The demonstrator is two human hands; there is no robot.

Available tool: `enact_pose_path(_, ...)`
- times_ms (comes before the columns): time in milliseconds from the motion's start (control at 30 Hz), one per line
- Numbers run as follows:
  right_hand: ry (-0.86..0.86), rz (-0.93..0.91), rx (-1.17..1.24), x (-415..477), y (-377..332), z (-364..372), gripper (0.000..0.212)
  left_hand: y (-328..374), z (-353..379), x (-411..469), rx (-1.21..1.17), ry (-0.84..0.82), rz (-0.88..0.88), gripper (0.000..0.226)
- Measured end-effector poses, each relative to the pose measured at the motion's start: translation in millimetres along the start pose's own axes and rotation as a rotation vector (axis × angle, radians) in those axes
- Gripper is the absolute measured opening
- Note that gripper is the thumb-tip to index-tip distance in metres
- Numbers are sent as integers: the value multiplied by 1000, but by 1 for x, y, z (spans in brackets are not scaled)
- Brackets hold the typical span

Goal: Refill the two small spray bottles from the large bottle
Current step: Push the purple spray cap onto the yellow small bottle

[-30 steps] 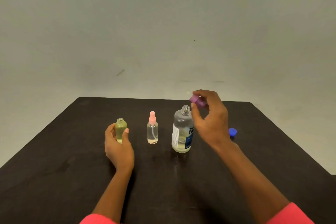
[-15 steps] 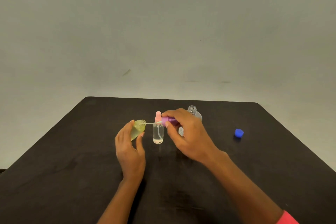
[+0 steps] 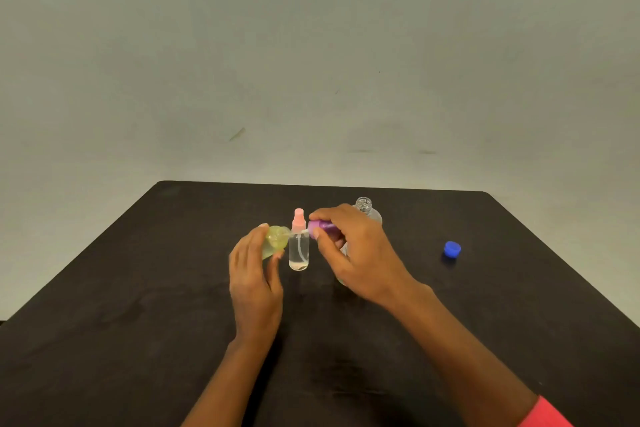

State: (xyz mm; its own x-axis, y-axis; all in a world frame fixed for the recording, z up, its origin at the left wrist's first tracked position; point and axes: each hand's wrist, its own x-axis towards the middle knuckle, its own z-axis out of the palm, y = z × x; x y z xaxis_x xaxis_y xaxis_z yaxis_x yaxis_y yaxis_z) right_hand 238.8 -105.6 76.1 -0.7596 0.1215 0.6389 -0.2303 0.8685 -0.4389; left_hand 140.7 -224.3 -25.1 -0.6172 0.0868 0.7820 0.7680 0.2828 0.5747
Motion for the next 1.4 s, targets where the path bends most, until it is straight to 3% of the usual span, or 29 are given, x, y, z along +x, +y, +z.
enact_pose_path(133, -142, -13, -41, -3, -1, 7, 26, 4, 5, -4, -16, -68, 159, 44)
enact_pose_path(500, -349, 220, -256, 7, -15, -3, 35, 14, 7, -3, -29, -73, 269, 43)
enact_pose_path(700, -246, 366, -432, 7, -17, 1, 55, 14, 8, -6, -10, -90, 245, 44)
enact_pose_path(833, -153, 312, -422, 5, -12, -2, 64, 18, 8, -8, -61, -120, 186, 43)
enact_pose_path(933, -228, 255, -181, 5, -2, -8, 46, 16, 7, -6, -66, -121, 172, 42)
enact_pose_path(1000, -273, 195, -73, 5, 1, -14, 48, 14, 7, -5, -58, -128, 165, 42)
enact_pose_path(1100, -294, 141, -54, 5, 4, -16, 36, 12, 8, -6, -44, -138, 162, 42)
enact_pose_path(1200, -270, 201, -65, 5, 4, -13, 17, 14, 7, -6, -48, -142, 195, 41)
enact_pose_path(1333, -265, 256, -352, 5, 2, -8, 39, 15, 6, -5, -49, -164, 219, 43)
enact_pose_path(1400, -284, 253, -328, 5, 1, -11, 39, 15, 6, -6, -61, -174, 207, 43)
